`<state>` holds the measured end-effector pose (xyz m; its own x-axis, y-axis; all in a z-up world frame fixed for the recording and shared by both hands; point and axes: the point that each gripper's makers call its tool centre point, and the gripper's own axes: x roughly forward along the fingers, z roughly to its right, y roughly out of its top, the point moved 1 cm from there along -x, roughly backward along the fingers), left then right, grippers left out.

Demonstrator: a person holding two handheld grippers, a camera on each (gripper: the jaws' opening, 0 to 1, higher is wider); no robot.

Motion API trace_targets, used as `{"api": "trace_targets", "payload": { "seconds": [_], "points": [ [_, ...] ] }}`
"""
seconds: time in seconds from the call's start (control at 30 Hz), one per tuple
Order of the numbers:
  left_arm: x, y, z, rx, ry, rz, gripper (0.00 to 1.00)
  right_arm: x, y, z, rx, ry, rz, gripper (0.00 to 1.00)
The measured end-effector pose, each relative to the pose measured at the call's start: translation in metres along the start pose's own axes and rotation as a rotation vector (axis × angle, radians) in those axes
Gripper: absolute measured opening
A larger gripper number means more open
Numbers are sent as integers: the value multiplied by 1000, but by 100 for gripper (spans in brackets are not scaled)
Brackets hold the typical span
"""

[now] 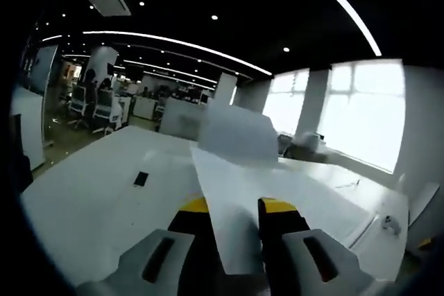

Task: Remove the paper from the printer output slot and place it on top of the printer

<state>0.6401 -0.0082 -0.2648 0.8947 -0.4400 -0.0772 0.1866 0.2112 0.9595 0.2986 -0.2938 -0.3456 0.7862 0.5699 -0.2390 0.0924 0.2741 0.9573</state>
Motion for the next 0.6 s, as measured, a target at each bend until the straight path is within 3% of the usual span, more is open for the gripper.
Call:
{"api": "trace_targets", "payload": {
  "seconds": [0.6],
  "points": [
    [-1, 1, -1, 82, 24, 32, 34, 0, 2, -1, -4, -1, 7, 70]
  ]
}}
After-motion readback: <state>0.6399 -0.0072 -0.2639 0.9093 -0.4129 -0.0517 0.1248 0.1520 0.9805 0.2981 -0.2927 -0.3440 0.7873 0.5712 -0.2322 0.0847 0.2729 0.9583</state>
